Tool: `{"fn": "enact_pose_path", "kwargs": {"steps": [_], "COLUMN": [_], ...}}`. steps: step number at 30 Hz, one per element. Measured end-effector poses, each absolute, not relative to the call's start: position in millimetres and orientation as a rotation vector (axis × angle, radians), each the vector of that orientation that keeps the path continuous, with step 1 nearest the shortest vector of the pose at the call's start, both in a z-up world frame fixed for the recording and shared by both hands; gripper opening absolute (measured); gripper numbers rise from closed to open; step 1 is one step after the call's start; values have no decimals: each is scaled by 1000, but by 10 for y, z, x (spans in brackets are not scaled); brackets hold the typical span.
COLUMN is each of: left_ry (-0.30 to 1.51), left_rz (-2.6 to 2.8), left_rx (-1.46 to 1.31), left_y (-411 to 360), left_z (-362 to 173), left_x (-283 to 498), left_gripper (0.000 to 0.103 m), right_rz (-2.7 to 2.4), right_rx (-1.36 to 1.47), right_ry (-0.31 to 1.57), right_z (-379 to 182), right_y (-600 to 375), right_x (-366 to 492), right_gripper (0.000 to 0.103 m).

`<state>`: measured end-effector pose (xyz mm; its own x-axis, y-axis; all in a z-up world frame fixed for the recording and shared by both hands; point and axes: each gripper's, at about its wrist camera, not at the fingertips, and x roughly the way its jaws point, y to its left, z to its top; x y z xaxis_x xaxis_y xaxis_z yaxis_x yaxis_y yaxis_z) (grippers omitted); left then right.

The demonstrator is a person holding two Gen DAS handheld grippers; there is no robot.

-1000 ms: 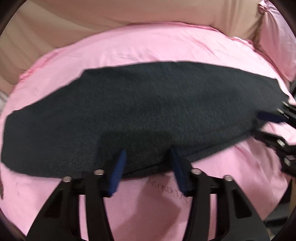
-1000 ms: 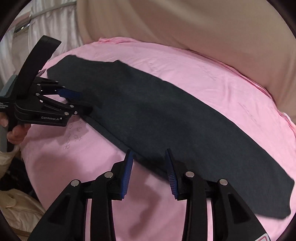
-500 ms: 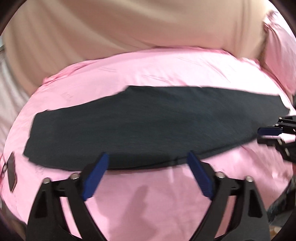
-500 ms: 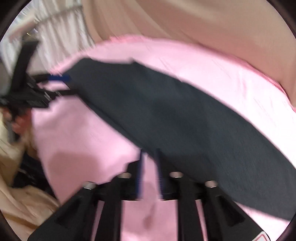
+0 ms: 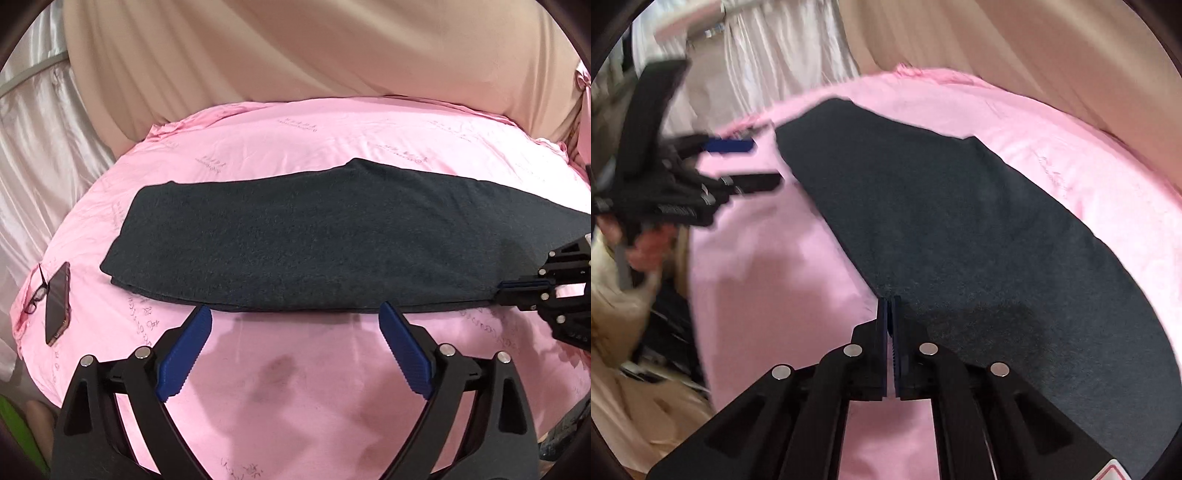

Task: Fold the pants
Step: 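Lay the end down and open the right gripper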

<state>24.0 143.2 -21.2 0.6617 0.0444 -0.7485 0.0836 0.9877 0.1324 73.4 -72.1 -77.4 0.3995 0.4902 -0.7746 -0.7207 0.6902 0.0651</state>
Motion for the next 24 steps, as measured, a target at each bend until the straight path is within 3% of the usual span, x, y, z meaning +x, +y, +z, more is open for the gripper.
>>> {"fn": "enact_pose_path", "kwargs": {"steps": [3, 5, 8, 11, 14, 17, 18, 19, 23, 24], "left_ry": [852, 850, 853, 842, 828, 828, 842, 857, 908, 915], "left_rz": [-7, -15, -30, -28, -33, -32, -34, -33, -8, -10], "left_rx": [157, 146, 129, 134, 127, 129, 142, 155, 208, 209], "left_y": [1432, 1431, 1417, 1381, 1324, 1156, 1063, 999, 840, 807], "left_z": [-244, -244, -236, -192, -133, -148, -202, -259, -433, -442], "left_x": [320, 324, 333, 340, 405, 559, 630, 680, 738, 728], "left_gripper": [90, 90, 91, 91, 93, 93, 93, 93, 93, 93], "right_rz": [792, 831, 849, 856, 847, 663, 632, 644, 404, 293], "right_rx": [-239, -235, -239, -277, -118, -116, -90, -19, 87, 135], "right_ry": [824, 807, 913, 863, 810, 861, 880, 888, 814, 782], "right_z": [-632, -619, -892, -817, -633, -820, -911, -899, -685, -628], "right_y": [-726, -630, -496, -506, -765, -1081, -1264, -1469, -2527, -2968], "right_x": [696, 697, 836, 692, 766, 923, 939, 898, 517, 368], "right_gripper": [13, 28, 28, 28, 26, 25, 16, 15, 24, 32]}}
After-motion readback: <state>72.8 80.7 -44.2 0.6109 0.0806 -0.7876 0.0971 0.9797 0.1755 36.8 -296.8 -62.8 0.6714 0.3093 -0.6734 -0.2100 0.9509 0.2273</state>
